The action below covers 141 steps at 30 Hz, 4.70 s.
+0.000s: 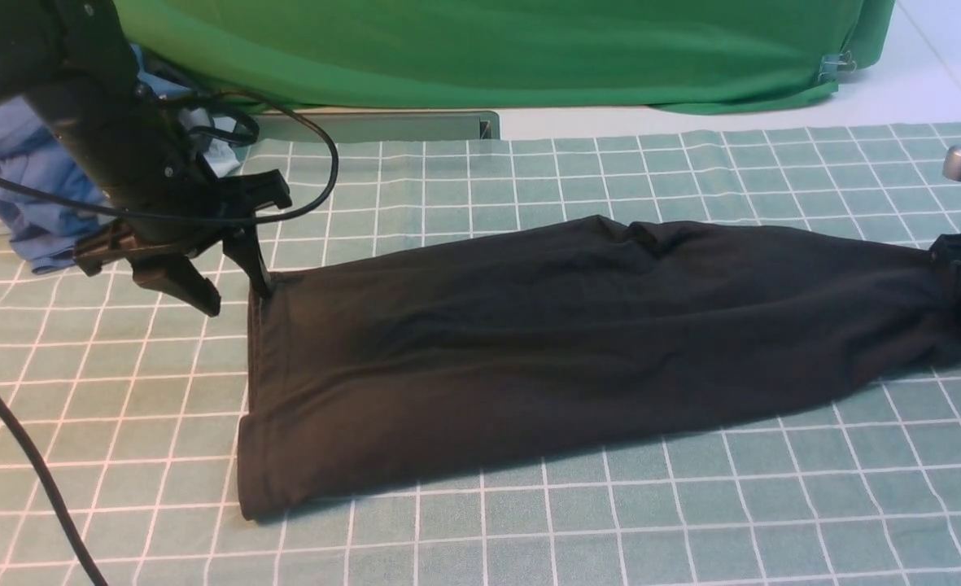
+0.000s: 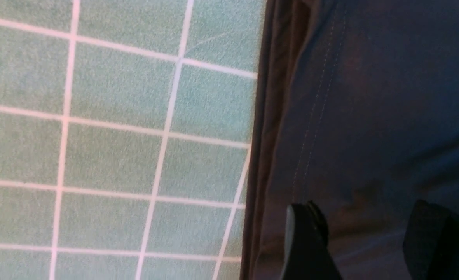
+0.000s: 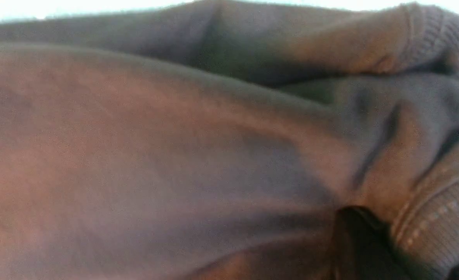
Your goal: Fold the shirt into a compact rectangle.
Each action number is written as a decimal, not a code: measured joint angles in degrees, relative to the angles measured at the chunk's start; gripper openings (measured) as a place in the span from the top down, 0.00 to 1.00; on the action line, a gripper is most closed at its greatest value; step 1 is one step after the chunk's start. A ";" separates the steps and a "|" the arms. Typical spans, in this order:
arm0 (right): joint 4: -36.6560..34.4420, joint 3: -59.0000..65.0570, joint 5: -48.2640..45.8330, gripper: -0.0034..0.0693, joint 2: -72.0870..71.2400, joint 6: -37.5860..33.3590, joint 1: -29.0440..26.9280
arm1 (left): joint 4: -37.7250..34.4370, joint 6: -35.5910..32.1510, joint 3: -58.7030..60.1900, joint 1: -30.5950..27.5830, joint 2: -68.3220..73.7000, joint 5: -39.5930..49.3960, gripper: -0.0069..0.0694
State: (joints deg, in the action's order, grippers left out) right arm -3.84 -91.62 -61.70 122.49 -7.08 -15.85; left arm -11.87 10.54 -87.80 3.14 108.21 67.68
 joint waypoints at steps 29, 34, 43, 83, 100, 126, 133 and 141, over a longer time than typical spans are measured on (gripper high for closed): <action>-0.74 0.05 2.59 0.88 -22.32 22.72 40.16 | -1.69 -4.57 0.00 -0.40 -1.20 1.60 0.88; -1.55 -1.25 9.99 0.87 -17.62 27.77 50.22 | -3.17 -4.63 -0.24 -2.49 -2.41 1.42 0.89; -4.22 -8.09 16.01 0.78 -6.42 29.67 59.98 | -8.32 -5.78 -1.64 -9.49 -5.81 1.69 0.89; -9.26 23.06 4.25 0.18 -16.84 7.08 30.22 | -10.86 -3.71 19.23 1.06 -8.08 -11.11 0.53; -9.55 28.74 2.55 0.89 -19.85 8.20 30.22 | -8.22 -3.38 14.39 1.00 -8.08 -7.14 0.39; 3.40 30.23 -6.48 0.58 -34.51 11.85 30.22 | -8.16 -3.22 14.39 0.95 -8.14 -6.40 0.39; 11.23 28.04 -7.23 0.88 -54.97 11.08 30.22 | -10.05 -1.66 14.39 0.95 -8.14 -6.40 0.39; 12.41 31.24 3.40 0.92 -81.39 8.58 30.22 | -11.12 -1.59 14.39 0.95 -8.14 -6.40 0.39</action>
State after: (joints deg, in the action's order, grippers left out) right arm 8.57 -60.38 -58.30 41.10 1.50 14.36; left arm -22.99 8.95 -73.41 4.10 100.07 61.29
